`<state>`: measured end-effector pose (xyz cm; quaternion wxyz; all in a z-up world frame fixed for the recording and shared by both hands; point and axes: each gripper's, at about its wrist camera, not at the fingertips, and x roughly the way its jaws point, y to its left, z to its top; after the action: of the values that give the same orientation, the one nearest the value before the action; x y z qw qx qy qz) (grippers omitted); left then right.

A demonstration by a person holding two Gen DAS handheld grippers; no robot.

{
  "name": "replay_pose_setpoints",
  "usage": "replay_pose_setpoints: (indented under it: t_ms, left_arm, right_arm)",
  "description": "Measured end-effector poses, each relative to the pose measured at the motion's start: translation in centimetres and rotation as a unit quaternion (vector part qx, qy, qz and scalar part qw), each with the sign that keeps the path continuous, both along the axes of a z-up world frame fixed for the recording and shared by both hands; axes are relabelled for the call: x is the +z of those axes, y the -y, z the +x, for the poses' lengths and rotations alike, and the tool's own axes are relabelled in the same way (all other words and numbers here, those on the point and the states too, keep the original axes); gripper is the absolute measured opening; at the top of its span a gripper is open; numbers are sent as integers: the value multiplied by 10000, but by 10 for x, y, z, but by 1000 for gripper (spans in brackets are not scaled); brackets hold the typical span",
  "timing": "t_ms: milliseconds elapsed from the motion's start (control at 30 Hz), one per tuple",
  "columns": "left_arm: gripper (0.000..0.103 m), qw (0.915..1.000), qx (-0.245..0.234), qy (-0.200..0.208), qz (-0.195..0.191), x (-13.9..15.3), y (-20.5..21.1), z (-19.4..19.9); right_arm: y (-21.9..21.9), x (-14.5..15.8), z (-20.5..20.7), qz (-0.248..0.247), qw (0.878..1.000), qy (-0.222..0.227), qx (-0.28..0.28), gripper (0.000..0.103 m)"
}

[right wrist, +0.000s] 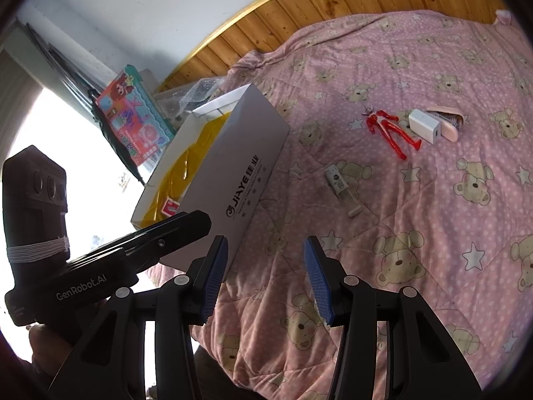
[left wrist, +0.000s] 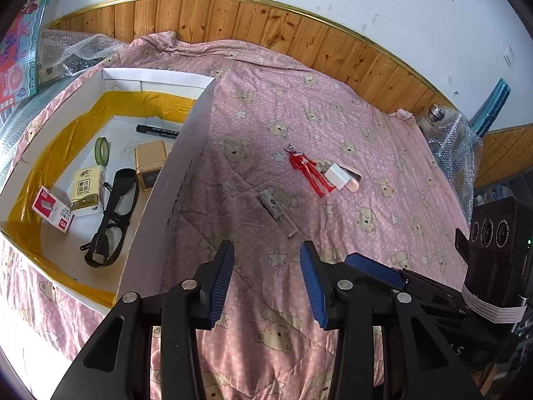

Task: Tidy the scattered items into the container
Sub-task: 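Withdraw both open grippers from the box toward the lighter and charger, then close the left gripper on the white lighter while the right gripper grasps the white charger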

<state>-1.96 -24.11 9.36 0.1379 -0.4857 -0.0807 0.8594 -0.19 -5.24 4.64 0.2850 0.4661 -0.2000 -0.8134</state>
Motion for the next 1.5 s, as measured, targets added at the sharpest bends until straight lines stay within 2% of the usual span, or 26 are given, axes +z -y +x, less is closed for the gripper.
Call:
replay_pose_setpoints:
  t_ms: [567, 867, 1500]
  left_arm:
    - [43, 9995, -200, 248, -91, -23, -32, -19]
    - [43, 9986, -262, 447, -122, -40, -48, -33]
    - [43, 9940, -250, 1060, -24, -88, -74, -87]
  right_arm:
    - [-32, -20, -14, -51, 9994, 216, -280, 50]
    - [-53, -34, -28, -3, 9982, 373, -466, 45]
    - [-80, -53, -83, 201, 9959, 642, -604, 45]
